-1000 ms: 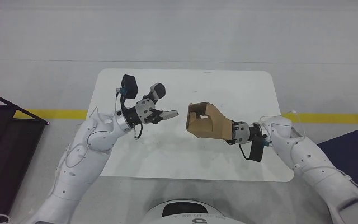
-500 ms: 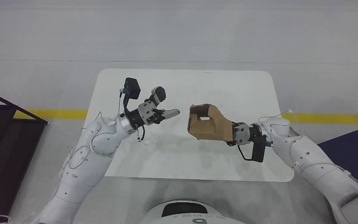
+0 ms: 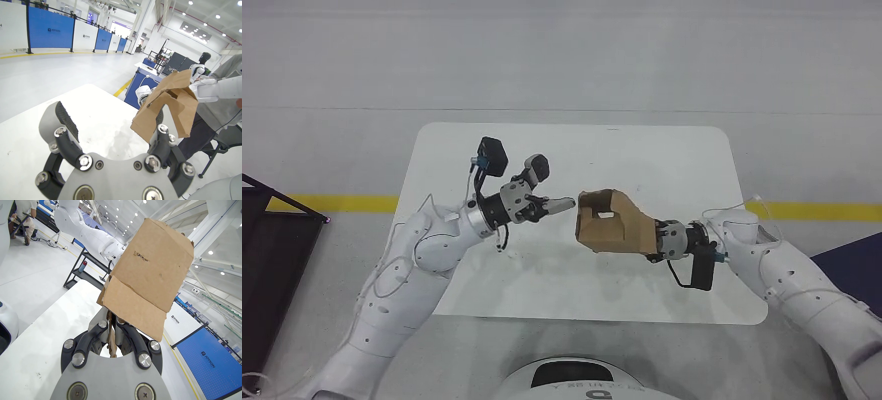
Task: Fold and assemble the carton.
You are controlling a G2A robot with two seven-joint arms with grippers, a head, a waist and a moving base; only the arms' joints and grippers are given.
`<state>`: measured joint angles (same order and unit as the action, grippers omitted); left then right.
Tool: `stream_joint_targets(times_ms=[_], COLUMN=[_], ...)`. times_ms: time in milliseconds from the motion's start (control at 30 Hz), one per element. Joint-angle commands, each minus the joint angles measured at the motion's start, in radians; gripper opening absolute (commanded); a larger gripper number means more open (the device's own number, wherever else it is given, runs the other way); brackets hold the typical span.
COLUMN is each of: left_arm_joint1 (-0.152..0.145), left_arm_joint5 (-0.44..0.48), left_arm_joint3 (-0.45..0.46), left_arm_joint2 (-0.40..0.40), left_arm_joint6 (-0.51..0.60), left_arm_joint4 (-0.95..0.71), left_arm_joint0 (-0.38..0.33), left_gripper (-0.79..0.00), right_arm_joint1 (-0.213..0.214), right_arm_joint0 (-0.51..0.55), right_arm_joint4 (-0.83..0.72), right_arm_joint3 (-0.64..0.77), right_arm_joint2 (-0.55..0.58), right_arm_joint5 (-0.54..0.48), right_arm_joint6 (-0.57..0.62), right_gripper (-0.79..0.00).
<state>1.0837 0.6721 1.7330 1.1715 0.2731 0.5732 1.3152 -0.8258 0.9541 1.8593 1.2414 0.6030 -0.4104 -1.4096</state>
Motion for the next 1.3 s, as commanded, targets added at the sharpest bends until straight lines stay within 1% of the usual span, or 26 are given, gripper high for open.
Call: stream_joint_targets(times_ms=[0,567,933,1067,1267], left_arm_joint1=[0.001,0.015,0.020,0.018,0.003], left_arm_joint5=[-0.001,0.005,-0.009,0.022,0.078], left_arm_joint3=[0.000,-0.020,-0.044,-0.048,-0.057], left_arm_joint2=[-0.007,-0.073,-0.092,-0.078,0.006], left_arm_joint6=[0.003,0.043,0.069,0.057,0.031], left_arm_joint4=[0.006,0.011,-0.003,-0.043,-0.103], left_arm_joint0=[-0.002,-0.059,-0.081,-0.074,-0.041], left_gripper=[0.000,0.000,0.000,0.000,0.000], right_arm_joint1=[0.000,-0.003,-0.006,-0.008,-0.009], right_arm_joint0=[-0.002,-0.023,-0.036,-0.040,-0.046], right_arm_joint4=[-0.004,-0.004,-0.006,-0.008,-0.011], right_arm_joint3=[-0.002,-0.017,-0.026,-0.029,-0.038], right_arm_joint2=[-0.002,-0.021,-0.031,-0.035,-0.040], right_arm_joint5=[-0.004,-0.021,-0.025,-0.024,-0.019], right_arm_joint6=[0.004,0.021,0.025,0.024,0.019], right_gripper=[-0.785,-0.785,-0.785,-0.785,-0.785])
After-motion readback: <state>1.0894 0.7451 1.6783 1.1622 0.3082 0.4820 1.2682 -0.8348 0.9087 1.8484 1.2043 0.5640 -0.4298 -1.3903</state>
